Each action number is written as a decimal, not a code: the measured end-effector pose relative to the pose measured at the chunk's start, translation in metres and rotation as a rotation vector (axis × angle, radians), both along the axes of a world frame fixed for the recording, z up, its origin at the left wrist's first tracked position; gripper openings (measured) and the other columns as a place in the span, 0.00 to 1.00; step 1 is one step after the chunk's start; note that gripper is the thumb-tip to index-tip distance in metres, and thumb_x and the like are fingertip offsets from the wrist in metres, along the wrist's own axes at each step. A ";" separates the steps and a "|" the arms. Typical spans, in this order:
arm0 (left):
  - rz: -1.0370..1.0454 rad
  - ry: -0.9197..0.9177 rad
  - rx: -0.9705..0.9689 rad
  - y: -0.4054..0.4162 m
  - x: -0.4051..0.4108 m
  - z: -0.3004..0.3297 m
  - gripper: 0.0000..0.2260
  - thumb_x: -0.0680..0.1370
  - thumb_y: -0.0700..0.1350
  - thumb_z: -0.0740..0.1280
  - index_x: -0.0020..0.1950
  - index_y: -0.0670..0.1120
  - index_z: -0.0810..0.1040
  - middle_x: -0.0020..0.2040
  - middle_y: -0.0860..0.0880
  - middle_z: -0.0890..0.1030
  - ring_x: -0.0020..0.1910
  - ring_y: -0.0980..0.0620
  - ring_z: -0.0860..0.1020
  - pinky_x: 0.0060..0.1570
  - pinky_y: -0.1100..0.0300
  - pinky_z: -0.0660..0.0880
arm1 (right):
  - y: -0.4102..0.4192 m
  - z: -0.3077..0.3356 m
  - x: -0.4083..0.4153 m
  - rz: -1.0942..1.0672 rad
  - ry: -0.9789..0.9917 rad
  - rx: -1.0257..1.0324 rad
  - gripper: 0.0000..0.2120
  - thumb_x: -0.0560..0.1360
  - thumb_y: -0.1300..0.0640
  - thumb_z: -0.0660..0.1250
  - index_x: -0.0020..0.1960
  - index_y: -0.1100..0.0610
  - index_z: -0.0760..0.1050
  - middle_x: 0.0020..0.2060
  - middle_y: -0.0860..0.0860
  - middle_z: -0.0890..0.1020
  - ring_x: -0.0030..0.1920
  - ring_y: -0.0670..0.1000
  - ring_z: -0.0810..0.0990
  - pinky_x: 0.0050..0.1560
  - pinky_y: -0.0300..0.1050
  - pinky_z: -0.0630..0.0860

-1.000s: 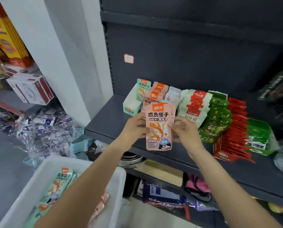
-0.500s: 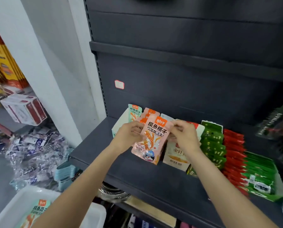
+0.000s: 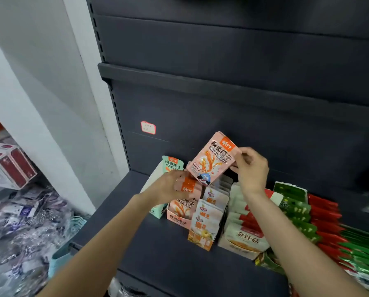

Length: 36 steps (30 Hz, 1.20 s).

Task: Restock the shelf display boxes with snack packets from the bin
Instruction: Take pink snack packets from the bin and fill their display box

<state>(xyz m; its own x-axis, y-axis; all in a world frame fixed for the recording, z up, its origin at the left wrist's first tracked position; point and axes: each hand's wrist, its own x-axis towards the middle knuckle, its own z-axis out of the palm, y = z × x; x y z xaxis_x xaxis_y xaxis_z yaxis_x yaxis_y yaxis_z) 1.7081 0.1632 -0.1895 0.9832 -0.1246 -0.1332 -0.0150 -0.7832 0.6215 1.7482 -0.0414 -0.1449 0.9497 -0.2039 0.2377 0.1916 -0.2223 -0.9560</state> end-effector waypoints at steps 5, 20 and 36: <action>-0.004 0.065 0.075 0.004 0.002 -0.007 0.29 0.74 0.59 0.67 0.71 0.51 0.66 0.68 0.50 0.68 0.66 0.51 0.67 0.61 0.62 0.63 | 0.008 -0.010 0.011 0.015 -0.020 -0.092 0.05 0.78 0.59 0.65 0.45 0.55 0.78 0.41 0.49 0.82 0.44 0.47 0.83 0.43 0.47 0.82; 0.174 -0.016 -0.265 0.018 -0.023 -0.018 0.08 0.79 0.45 0.63 0.57 0.48 0.79 0.55 0.52 0.78 0.43 0.61 0.77 0.37 0.76 0.73 | 0.024 -0.035 0.012 0.305 0.079 -0.457 0.05 0.76 0.61 0.67 0.48 0.57 0.81 0.45 0.49 0.83 0.47 0.46 0.81 0.51 0.47 0.80; 0.161 -0.060 -0.153 0.012 -0.002 -0.017 0.15 0.80 0.44 0.60 0.67 0.53 0.72 0.67 0.50 0.72 0.59 0.51 0.76 0.46 0.62 0.76 | 0.035 -0.052 0.006 0.484 0.166 -0.838 0.08 0.76 0.59 0.67 0.53 0.53 0.82 0.55 0.47 0.82 0.58 0.47 0.78 0.60 0.44 0.73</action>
<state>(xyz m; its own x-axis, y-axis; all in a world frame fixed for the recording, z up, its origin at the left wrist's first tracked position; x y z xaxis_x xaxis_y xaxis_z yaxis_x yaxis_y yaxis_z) 1.7064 0.1755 -0.2069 0.9976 0.0202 -0.0657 0.0620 -0.6750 0.7352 1.7538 -0.0062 -0.1966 0.9206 0.3902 -0.0167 0.3182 -0.7741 -0.5473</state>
